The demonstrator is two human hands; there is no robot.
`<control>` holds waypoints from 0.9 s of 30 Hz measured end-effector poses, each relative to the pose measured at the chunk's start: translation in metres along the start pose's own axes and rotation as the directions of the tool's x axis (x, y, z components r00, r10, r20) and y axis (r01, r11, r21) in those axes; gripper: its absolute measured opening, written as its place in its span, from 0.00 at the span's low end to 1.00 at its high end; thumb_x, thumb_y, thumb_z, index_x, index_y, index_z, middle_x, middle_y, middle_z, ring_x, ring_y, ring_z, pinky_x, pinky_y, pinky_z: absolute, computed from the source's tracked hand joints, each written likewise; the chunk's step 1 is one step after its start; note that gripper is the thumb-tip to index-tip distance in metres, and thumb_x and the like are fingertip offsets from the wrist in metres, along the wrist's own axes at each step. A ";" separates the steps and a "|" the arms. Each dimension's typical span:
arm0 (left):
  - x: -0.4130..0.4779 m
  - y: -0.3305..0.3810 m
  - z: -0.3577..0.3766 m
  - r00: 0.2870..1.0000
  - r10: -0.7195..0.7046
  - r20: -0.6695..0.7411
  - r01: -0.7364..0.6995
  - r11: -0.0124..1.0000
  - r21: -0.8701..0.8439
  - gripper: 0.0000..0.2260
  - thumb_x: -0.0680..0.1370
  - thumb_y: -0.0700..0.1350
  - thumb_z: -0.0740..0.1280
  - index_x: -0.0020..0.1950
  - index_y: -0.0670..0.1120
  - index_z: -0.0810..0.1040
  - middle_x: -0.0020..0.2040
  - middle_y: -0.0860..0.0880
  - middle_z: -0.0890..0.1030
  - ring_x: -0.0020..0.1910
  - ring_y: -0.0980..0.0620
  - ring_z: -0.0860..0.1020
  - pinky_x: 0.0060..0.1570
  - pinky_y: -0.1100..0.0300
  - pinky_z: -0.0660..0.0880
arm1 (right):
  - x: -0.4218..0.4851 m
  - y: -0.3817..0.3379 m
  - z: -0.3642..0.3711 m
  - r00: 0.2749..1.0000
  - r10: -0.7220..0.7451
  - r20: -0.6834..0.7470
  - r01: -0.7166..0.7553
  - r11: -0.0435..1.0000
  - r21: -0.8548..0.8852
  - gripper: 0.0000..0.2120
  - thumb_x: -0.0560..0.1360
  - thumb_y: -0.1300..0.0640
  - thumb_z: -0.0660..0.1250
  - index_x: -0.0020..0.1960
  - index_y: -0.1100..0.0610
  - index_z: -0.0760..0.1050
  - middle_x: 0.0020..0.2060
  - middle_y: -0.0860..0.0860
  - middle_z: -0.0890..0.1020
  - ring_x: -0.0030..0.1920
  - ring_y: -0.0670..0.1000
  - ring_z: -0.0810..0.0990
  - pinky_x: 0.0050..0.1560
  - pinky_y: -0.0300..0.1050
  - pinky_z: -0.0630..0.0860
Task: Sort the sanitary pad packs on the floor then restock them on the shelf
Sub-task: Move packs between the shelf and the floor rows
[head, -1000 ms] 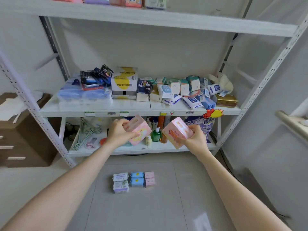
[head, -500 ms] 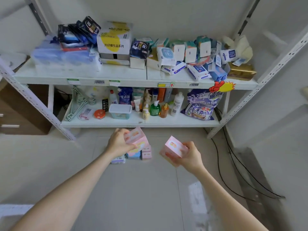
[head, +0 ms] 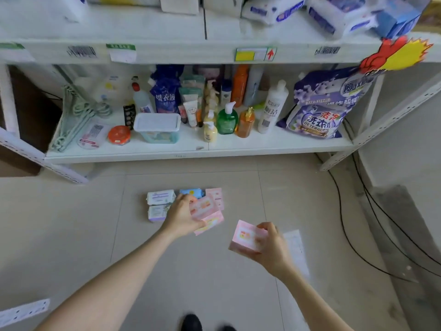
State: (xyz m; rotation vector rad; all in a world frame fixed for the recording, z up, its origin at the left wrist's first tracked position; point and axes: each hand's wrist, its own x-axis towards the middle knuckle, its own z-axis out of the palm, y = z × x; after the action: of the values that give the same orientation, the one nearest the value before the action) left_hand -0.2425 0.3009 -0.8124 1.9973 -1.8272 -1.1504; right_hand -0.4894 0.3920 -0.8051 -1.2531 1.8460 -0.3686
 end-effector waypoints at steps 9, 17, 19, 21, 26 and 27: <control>0.116 -0.116 0.144 0.997 0.012 0.072 -0.013 1.000 0.009 0.27 0.60 0.49 0.81 0.56 0.46 0.77 0.53 0.49 0.74 0.50 0.52 0.76 0.48 0.62 0.72 | 0.129 0.139 0.112 0.995 0.014 0.098 -0.001 0.990 -0.139 0.25 0.65 0.66 0.70 0.59 0.50 0.69 0.48 0.44 0.68 0.45 0.50 0.74 0.34 0.31 0.66; 0.190 -0.204 0.245 0.994 0.062 0.085 -0.059 0.998 -0.032 0.28 0.59 0.45 0.82 0.56 0.45 0.78 0.50 0.49 0.73 0.49 0.50 0.76 0.49 0.61 0.72 | 0.211 0.227 0.200 0.984 -0.034 0.174 0.061 0.986 -0.156 0.28 0.65 0.69 0.68 0.62 0.51 0.69 0.51 0.47 0.69 0.50 0.52 0.76 0.43 0.36 0.73; 0.203 -0.218 0.263 0.994 0.080 0.076 -0.078 0.996 -0.037 0.28 0.59 0.46 0.82 0.57 0.46 0.78 0.50 0.50 0.73 0.49 0.51 0.76 0.46 0.63 0.70 | 0.227 0.240 0.217 0.985 -0.056 0.164 0.081 0.985 -0.151 0.29 0.65 0.69 0.68 0.62 0.51 0.69 0.52 0.47 0.69 0.50 0.53 0.77 0.44 0.37 0.72; 0.214 -0.230 0.278 0.992 0.106 0.070 -0.103 0.993 -0.050 0.29 0.59 0.47 0.82 0.57 0.46 0.78 0.50 0.51 0.73 0.48 0.53 0.76 0.47 0.63 0.70 | 0.241 0.251 0.232 0.986 -0.073 0.153 0.095 0.985 -0.147 0.29 0.65 0.69 0.68 0.63 0.51 0.69 0.51 0.47 0.69 0.50 0.53 0.77 0.44 0.36 0.71; 0.235 -0.251 0.306 0.985 0.159 0.067 -0.151 0.983 -0.104 0.30 0.59 0.43 0.82 0.58 0.44 0.78 0.51 0.51 0.73 0.51 0.51 0.77 0.52 0.56 0.75 | 0.263 0.274 0.267 0.980 -0.122 0.157 0.144 0.980 -0.139 0.30 0.64 0.69 0.69 0.63 0.52 0.70 0.53 0.49 0.71 0.52 0.53 0.76 0.48 0.39 0.73; 0.237 -0.256 0.310 0.986 0.151 0.063 -0.143 0.982 -0.121 0.30 0.59 0.41 0.82 0.59 0.43 0.78 0.52 0.50 0.74 0.52 0.50 0.77 0.53 0.54 0.76 | 0.266 0.279 0.273 0.979 -0.130 0.157 0.152 0.979 -0.137 0.30 0.64 0.69 0.69 0.63 0.52 0.69 0.54 0.49 0.71 0.52 0.53 0.76 0.48 0.40 0.74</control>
State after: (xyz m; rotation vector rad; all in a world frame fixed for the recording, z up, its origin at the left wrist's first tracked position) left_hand -0.2659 0.2467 -1.2750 1.7474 -1.8607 -1.2681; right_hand -0.4840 0.3452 -1.2752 -1.4779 1.6886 -0.2119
